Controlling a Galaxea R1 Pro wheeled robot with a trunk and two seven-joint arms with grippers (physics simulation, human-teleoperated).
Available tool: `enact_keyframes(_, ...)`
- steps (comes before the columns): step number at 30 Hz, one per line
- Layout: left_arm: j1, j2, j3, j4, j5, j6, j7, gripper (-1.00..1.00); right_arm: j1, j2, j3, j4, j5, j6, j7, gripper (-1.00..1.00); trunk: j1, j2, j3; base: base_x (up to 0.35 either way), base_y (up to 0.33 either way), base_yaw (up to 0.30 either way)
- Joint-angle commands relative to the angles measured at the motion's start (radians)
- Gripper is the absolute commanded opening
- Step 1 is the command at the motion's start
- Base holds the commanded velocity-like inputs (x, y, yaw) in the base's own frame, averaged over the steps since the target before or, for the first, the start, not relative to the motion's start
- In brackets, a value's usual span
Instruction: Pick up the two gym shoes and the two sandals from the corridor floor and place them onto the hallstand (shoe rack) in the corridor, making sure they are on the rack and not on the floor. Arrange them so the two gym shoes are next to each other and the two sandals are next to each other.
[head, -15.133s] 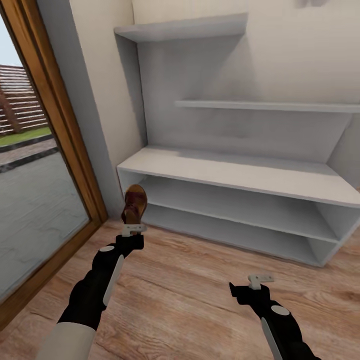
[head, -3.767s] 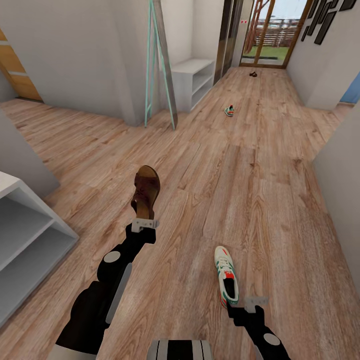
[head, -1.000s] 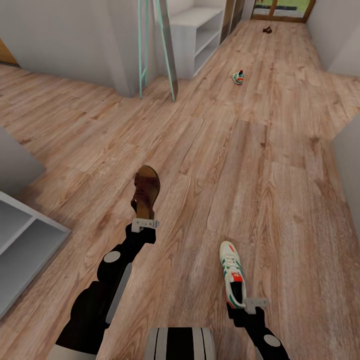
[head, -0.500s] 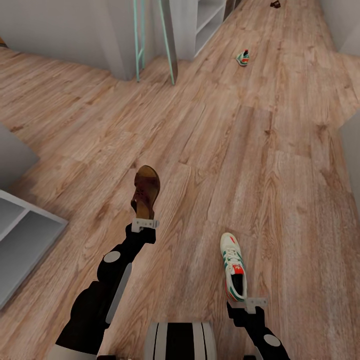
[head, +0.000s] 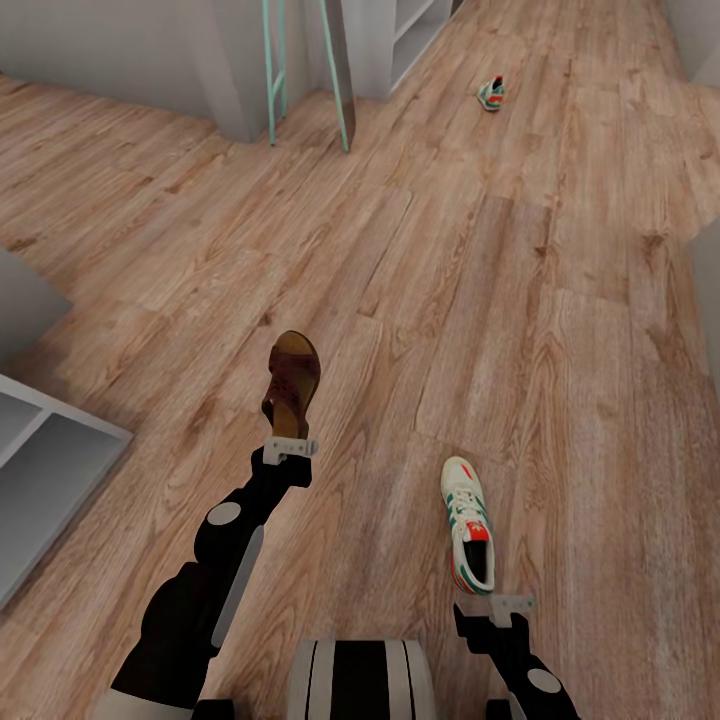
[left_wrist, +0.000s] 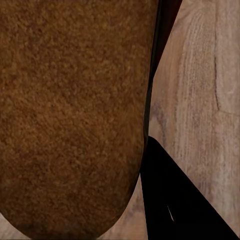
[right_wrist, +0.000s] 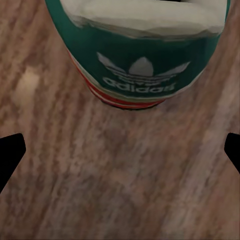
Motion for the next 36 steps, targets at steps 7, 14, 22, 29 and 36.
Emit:
enact_keyframes(7, 0.000, 0.000, 0.002, -0.001, -0.004, 0.006, -0.005, -1.00, 0.000, 0.000, 0.001, -0.006, 0.000, 0.004, 0.000, 1.00, 0.000, 0.000, -0.002, 0.072, 0.000, 0.000)
enact_keyframes(14, 0.000, 0.000, 0.002, -0.001, -0.004, 0.006, -0.005, -1.00, 0.000, 0.000, 0.001, -0.008, 0.000, 0.004, 0.000, 1.00, 0.000, 0.000, -0.002, 0.058, 0.000, 0.000)
enact_keyframes(22, 0.000, 0.000, 0.001, -0.001, -0.004, 0.006, -0.005, -1.00, 0.000, -0.002, 0.000, -0.008, 0.000, 0.004, 0.000, 1.00, 0.000, 0.000, -0.002, 0.050, 0.000, 0.000)
enact_keyframes(29, 0.000, 0.000, 0.002, -0.001, -0.004, 0.006, -0.005, -1.00, 0.000, -0.002, -0.002, -0.009, 0.000, 0.004, 0.000, 1.00, 0.000, 0.000, -0.002, 0.023, 0.000, 0.000)
enact_keyframes(36, 0.000, 0.000, 0.002, -0.001, -0.004, 0.006, -0.005, -1.00, 0.000, -0.002, -0.003, -0.012, 0.000, 0.004, 0.000, 1.00, 0.001, -0.001, -0.014, 0.001, 0.000, 0.000)
